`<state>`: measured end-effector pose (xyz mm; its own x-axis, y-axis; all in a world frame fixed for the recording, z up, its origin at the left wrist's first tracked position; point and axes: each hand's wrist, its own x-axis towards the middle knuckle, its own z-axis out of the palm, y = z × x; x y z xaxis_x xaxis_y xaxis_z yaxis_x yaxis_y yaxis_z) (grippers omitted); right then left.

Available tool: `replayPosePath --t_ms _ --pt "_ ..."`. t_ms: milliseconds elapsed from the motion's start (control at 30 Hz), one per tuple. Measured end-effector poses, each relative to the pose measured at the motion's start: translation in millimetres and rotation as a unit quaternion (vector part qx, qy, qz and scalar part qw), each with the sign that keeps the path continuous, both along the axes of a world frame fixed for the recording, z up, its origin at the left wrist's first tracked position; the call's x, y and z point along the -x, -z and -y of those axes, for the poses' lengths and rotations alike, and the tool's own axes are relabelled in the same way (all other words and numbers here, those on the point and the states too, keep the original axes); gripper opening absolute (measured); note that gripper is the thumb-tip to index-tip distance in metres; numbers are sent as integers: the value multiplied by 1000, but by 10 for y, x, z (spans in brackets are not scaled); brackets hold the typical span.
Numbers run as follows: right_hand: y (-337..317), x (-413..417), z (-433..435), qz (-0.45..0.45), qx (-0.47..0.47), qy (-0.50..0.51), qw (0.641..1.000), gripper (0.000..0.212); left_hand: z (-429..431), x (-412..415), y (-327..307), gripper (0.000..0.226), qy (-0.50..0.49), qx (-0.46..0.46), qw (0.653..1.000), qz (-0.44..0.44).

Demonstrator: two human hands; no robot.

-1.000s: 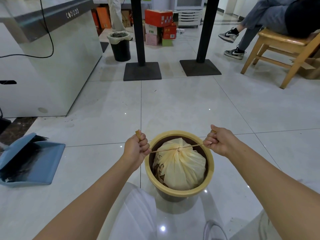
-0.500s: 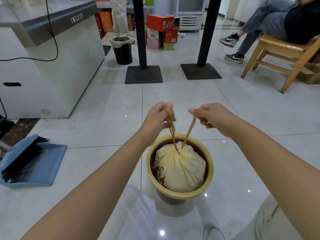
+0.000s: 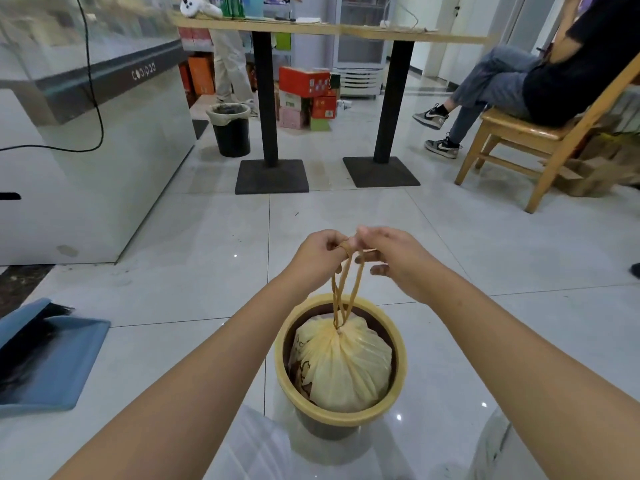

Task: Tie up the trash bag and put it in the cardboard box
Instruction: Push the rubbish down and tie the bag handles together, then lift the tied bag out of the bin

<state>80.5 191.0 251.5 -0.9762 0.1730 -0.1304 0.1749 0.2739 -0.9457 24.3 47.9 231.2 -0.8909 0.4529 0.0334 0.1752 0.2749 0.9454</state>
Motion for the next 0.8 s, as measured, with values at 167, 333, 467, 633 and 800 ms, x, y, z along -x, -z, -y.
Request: replayPosePath --t_ms 167,333,467,633,800 --pt "167 -69 147 30 -30 -130 991 33 50 21 -47 19 -18 4 1000 20" --pt "176 3 143 14 -28 -107 994 15 149 44 -57 18 -5 3 999 33" --pt "84 17 106 35 39 -112 992 19 286 111 83 11 28 -22 998 52" --pt "-150 29 207 27 54 -92 994 33 439 78 497 23 80 -29 992 89" --pt "-346 70 266 16 15 -54 998 30 383 11 415 24 92 -94 989 62"
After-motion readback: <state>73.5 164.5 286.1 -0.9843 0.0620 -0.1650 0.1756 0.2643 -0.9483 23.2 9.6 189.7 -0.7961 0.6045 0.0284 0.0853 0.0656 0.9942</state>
